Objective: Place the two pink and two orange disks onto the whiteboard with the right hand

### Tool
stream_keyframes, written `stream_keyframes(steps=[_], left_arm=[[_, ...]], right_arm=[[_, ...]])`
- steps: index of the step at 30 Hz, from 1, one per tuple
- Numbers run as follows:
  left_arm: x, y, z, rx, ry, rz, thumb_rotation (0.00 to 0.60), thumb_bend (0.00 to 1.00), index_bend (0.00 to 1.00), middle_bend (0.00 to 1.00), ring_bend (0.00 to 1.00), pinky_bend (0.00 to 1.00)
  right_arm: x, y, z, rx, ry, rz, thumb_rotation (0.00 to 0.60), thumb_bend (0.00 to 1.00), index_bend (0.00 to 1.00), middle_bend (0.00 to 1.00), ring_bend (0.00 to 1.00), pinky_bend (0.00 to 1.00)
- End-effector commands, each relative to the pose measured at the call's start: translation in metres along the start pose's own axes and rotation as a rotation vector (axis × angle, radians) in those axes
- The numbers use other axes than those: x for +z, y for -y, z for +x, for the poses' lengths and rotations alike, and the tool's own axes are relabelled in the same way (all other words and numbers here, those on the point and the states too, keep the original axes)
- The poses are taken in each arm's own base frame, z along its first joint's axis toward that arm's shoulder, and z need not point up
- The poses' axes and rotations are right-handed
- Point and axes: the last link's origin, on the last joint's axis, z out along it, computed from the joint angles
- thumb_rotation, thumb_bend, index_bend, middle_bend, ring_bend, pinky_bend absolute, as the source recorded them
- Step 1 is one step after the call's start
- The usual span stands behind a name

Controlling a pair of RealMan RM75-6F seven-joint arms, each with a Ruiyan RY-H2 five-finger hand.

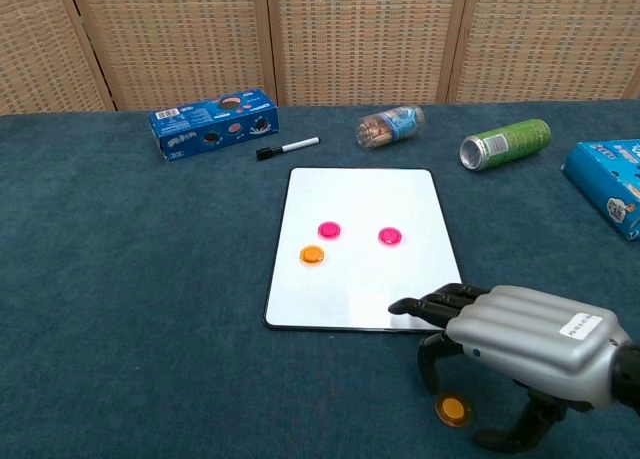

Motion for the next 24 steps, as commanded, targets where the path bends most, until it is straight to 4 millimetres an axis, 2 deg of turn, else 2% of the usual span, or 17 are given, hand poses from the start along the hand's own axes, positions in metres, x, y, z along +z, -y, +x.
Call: stream_keyframes(steps=[1,18,24], left_arm=[[0.0002,0.0,0.0002,0.001,-0.001,0.0,0.6,0.0,0.0,0.0,0.0,0.0],[0.0,0.0009,0.0002,-0.003,-0.002,0.0,0.6,0.0,0.0,0.0,0.0,0.0],[-0.0002,0.0013,0.0006,-0.004,-0.002,0.002,0.6,0.0,0.0,0.0,0.0,0.0]], right_arm=[[0.0018,0.0007,0.0002,0.001,-0.001,0.001,0.6,0.31,0.4,0.0,0.0,0.0],[0.0061,0.0026,-0.0025,-0.002,0.008,0.0,0.6,0.31,0.41,0.0,0.0,0.0],[0.0071,0.0037,-0.0064,-0.009,0.008,0.003,0.6,0.35,0.46,0.0,0.0,0.0]])
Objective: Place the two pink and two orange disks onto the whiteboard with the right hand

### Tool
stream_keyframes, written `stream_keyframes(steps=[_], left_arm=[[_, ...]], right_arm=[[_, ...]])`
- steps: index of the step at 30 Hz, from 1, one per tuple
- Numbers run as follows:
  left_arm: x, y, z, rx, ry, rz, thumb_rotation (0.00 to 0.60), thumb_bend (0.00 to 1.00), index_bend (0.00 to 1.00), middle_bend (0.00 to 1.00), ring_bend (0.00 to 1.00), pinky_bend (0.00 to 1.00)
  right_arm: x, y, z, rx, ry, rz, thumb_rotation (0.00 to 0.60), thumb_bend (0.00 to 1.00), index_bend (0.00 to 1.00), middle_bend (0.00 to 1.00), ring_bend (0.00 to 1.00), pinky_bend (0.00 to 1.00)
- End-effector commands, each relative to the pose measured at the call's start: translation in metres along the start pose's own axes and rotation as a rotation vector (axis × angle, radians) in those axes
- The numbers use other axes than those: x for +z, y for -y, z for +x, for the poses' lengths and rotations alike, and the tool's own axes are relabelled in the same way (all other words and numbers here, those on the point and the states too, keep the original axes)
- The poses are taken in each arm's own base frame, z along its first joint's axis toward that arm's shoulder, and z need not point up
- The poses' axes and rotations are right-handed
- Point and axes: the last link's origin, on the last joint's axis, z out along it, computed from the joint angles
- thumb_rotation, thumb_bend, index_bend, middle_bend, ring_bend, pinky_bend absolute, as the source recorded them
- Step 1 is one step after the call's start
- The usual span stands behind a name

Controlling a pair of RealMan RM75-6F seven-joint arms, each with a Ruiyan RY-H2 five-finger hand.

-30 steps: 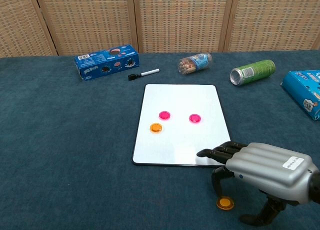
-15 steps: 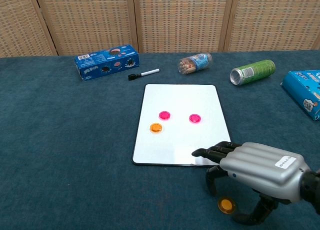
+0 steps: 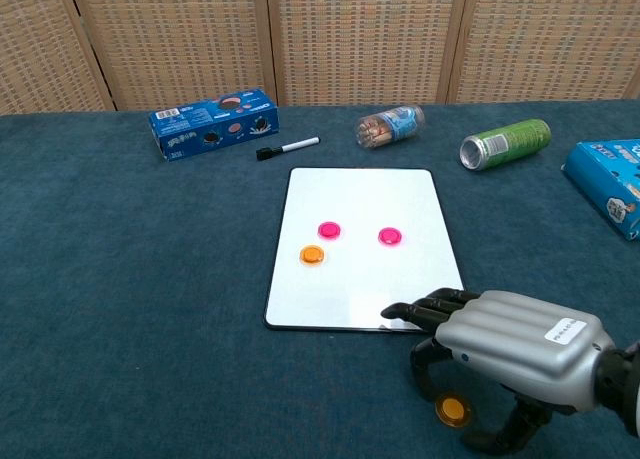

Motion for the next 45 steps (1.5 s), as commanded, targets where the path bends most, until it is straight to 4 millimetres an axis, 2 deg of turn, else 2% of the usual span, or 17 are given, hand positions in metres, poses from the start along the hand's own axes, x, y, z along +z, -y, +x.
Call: stream_keyframes(steps=[1,16,19,24,31,35,45], left_arm=[[0.0,0.0,0.0,0.0,-0.001,0.0,0.6,0.0,0.0,0.0,0.0,0.0],[0.0,0.0,0.0,0.002,0.001,-0.001,0.6,0.0,0.0,0.0,0.0,0.0],[0.0,0.0,0.0,0.002,0.001,-0.001,0.6,0.0,0.0,0.0,0.0,0.0],[0.0,0.0,0.0,0.0,0.001,0.0,0.6,0.0,0.0,0.0,0.0,0.0],[0.002,0.0,0.0,0.001,-0.003,0.007,0.6,0.0,0.0,0.0,0.0,0.0],[0.005,0.002,0.0,-0.004,0.001,0.021,0.6,0.0,0.0,0.0,0.0,0.0],[0.013,0.007,0.002,-0.015,0.016,0.043,0.6,0.0,0.0,0.0,0.0,0.0]], right_arm=[[0.0,0.0,-0.001,0.001,-0.003,0.001,0.6,0.36,0.48,0.0,0.0,0.0],[0.0,0.0,0.004,0.014,-0.02,0.004,0.6,0.4,0.51,0.0,0.0,0.0],[0.001,0.001,0.012,0.017,-0.047,0.009,0.6,0.4,0.51,0.0,0.0,0.0],[0.012,0.0,0.041,-0.002,-0.117,0.009,0.6,0.4,0.51,0.0,0.0,0.0],[0.044,-0.001,0.085,-0.069,-0.201,-0.026,0.6,0.41,0.51,0.0,0.0,0.0],[0.079,0.001,0.11,-0.086,-0.224,-0.07,0.6,0.41,0.51,0.0,0.0,0.0],[0.128,0.007,0.111,-0.114,-0.165,-0.164,0.6,0.41,0.51,0.0,0.0,0.0]])
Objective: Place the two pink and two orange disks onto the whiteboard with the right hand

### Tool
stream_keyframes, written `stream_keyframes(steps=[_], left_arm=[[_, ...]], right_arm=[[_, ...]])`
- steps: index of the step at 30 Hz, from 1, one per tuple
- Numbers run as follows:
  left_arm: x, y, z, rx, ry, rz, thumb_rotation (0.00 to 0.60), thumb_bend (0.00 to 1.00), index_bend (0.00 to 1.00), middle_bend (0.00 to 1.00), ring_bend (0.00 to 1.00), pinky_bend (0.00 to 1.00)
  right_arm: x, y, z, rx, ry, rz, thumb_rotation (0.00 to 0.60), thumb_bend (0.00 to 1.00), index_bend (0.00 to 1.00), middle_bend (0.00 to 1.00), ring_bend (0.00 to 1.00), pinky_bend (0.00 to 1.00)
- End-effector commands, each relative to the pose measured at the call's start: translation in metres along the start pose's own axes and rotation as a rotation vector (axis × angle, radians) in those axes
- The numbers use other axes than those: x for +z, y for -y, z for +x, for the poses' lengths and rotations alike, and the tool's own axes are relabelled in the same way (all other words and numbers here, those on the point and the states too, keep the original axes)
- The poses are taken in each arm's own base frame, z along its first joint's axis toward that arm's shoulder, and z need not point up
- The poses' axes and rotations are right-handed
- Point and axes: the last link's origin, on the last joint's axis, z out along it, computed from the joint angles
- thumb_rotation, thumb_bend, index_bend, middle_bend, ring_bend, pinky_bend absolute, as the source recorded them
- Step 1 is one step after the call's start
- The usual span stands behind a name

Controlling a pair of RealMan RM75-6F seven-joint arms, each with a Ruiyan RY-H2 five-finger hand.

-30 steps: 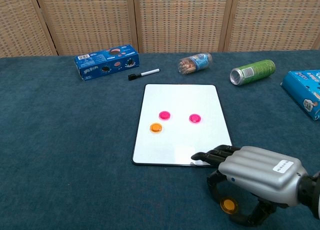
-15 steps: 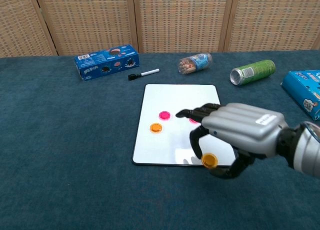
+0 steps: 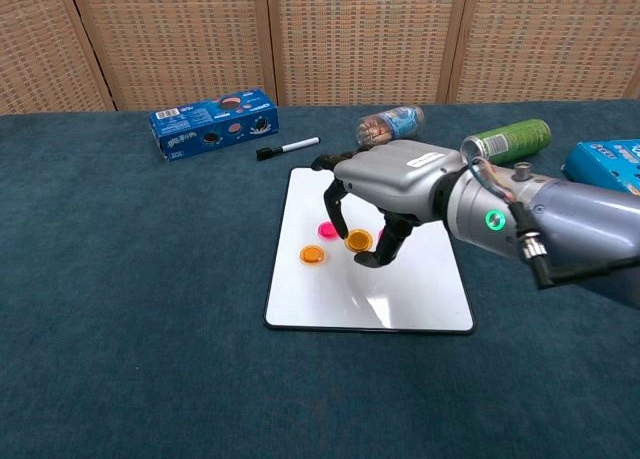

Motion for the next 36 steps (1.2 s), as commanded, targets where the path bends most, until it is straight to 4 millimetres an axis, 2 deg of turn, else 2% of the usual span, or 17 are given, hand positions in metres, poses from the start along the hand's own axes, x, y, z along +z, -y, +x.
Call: stream_keyframes(steps=[1,16,30,36], left_arm=[[0.002,0.002,0.001,-0.004,0.001,0.005,0.6,0.0,0.0,0.0,0.0,0.0],[0.004,0.001,0.001,-0.004,0.011,0.003,0.6,0.0,0.0,0.0,0.0,0.0],[0.003,0.001,0.001,-0.005,0.01,0.003,0.6,0.0,0.0,0.0,0.0,0.0],[0.003,0.002,0.002,-0.008,0.011,0.004,0.6,0.0,0.0,0.0,0.0,0.0]], right_arm=[[0.023,0.008,-0.003,-0.022,0.02,-0.034,0.6,0.41,0.51,0.0,0.0,0.0],[0.036,0.008,-0.014,-0.036,0.057,-0.117,0.6,0.41,0.51,0.0,0.0,0.0],[0.037,0.015,-0.026,-0.029,0.097,-0.128,0.6,0.41,0.51,0.0,0.0,0.0],[0.036,0.009,-0.028,-0.027,0.101,-0.145,0.6,0.41,0.51,0.0,0.0,0.0]])
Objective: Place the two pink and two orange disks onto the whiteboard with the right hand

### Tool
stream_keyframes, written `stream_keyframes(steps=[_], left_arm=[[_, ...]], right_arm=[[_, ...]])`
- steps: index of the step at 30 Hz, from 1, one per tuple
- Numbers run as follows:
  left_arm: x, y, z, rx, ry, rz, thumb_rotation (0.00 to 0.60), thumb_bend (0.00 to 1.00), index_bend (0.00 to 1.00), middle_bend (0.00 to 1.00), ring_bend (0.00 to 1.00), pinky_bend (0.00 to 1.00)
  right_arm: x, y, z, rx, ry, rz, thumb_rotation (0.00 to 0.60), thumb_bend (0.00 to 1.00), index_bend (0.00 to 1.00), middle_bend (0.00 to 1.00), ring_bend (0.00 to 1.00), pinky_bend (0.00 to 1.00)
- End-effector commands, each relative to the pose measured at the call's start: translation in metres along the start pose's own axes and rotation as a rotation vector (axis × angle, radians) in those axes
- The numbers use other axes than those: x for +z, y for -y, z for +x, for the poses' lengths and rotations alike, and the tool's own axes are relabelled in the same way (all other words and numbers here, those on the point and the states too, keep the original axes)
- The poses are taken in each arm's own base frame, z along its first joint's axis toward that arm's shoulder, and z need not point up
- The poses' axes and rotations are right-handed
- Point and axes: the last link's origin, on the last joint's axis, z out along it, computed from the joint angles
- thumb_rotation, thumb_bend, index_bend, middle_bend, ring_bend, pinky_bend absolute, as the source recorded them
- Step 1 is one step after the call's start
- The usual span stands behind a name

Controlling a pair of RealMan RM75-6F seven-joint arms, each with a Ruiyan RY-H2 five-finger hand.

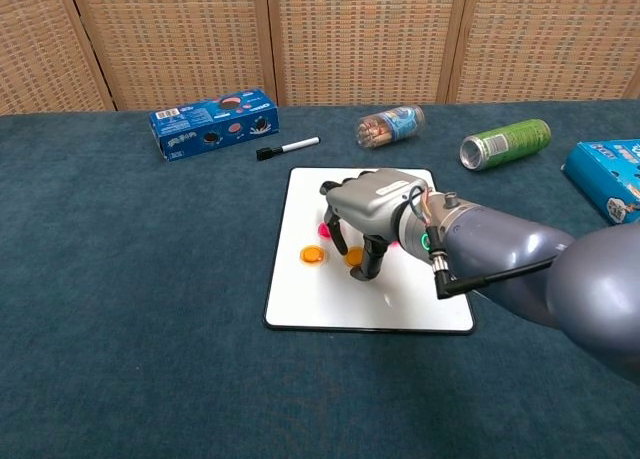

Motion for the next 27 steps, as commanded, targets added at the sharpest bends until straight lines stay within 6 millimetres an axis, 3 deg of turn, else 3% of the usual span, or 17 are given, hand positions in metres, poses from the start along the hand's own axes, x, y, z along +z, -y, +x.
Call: stream_keyframes(steps=[1,27], left_arm=[[0.0,0.0,0.0,0.0,0.002,-0.001,0.6,0.0,0.0,0.0,0.0,0.0],[0.0,-0.001,-0.002,0.008,0.004,-0.002,0.6,0.0,0.0,0.0,0.0,0.0]], right_arm=[[0.0,-0.004,-0.001,0.003,0.003,-0.006,0.6,0.41,0.51,0.0,0.0,0.0],[-0.006,-0.013,-0.006,-0.007,0.035,-0.019,0.6,0.41,0.5,0.0,0.0,0.0]])
